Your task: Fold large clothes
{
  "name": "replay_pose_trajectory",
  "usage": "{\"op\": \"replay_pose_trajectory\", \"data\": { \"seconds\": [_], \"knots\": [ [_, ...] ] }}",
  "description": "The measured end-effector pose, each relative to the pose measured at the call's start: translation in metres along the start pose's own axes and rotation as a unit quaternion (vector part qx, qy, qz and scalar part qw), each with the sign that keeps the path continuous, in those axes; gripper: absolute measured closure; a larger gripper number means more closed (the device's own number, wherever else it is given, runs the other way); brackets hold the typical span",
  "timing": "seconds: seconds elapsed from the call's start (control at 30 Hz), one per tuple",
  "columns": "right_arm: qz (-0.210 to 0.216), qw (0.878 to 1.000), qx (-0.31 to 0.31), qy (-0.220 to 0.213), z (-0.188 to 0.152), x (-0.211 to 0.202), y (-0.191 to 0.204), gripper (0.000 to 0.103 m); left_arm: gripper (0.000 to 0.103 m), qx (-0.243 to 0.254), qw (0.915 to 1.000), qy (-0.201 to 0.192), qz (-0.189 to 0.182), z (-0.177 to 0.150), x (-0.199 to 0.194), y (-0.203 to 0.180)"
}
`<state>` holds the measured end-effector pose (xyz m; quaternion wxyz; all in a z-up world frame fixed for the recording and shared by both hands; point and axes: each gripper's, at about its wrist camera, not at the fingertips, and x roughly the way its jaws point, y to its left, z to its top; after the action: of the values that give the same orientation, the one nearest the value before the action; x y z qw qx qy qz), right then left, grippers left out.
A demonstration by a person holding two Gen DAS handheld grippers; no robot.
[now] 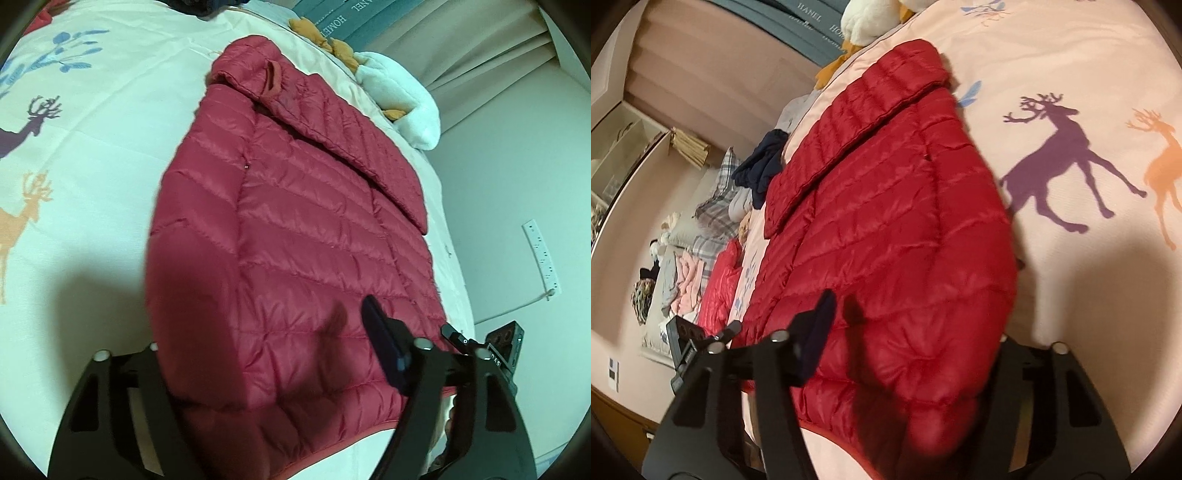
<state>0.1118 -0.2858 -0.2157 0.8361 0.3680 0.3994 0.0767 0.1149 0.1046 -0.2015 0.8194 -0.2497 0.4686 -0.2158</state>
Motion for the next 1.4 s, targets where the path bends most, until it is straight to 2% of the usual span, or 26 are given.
{"op": "replay_pose_trajectory", "data": {
  "seconds": [0.1, 0.2, 0.27, 0.3, 0.4, 0.6, 0.87, 1.4],
  "knots": [
    [0.003, 1.000, 0.003, -0.005, -0.001, -0.001, 0.000, 0.059, 0.050, 0.017, 0.9995, -0.002, 0.027, 0.000, -0.003, -0.005],
    [0.003, 1.000, -0.003, -0.009, -0.002, -0.003, 0.004, 0.069, 0.064, 0.028, 0.9988, -0.011, 0.038, 0.000, -0.008, -0.010],
    [0.003, 1.000, -0.011, -0.012, -0.002, -0.005, 0.007, 0.076, 0.070, 0.036, 0.9981, -0.019, 0.046, 0.001, -0.012, -0.014],
    [0.003, 1.000, -0.014, -0.013, -0.002, -0.006, 0.009, 0.078, 0.077, 0.039, 0.9977, -0.024, 0.049, 0.001, -0.013, -0.016],
    [0.004, 0.999, -0.026, -0.020, -0.003, -0.011, 0.014, 0.084, 0.087, 0.050, 0.9965, -0.034, 0.057, 0.002, -0.019, -0.021],
    [0.011, 0.998, -0.048, -0.032, -0.004, -0.017, 0.024, 0.089, 0.090, 0.075, 0.9942, -0.050, 0.058, 0.002, -0.026, -0.034],
    [0.042, 0.997, -0.049, -0.041, -0.002, -0.031, 0.030, 0.091, 0.091, 0.087, 0.9942, -0.054, 0.034, 0.003, -0.036, -0.045],
    [0.129, 0.988, -0.069, -0.049, 0.002, -0.078, 0.056, 0.091, 0.091, 0.103, 0.9921, -0.071, -0.007, 0.020, -0.065, -0.070]
  ]
}}
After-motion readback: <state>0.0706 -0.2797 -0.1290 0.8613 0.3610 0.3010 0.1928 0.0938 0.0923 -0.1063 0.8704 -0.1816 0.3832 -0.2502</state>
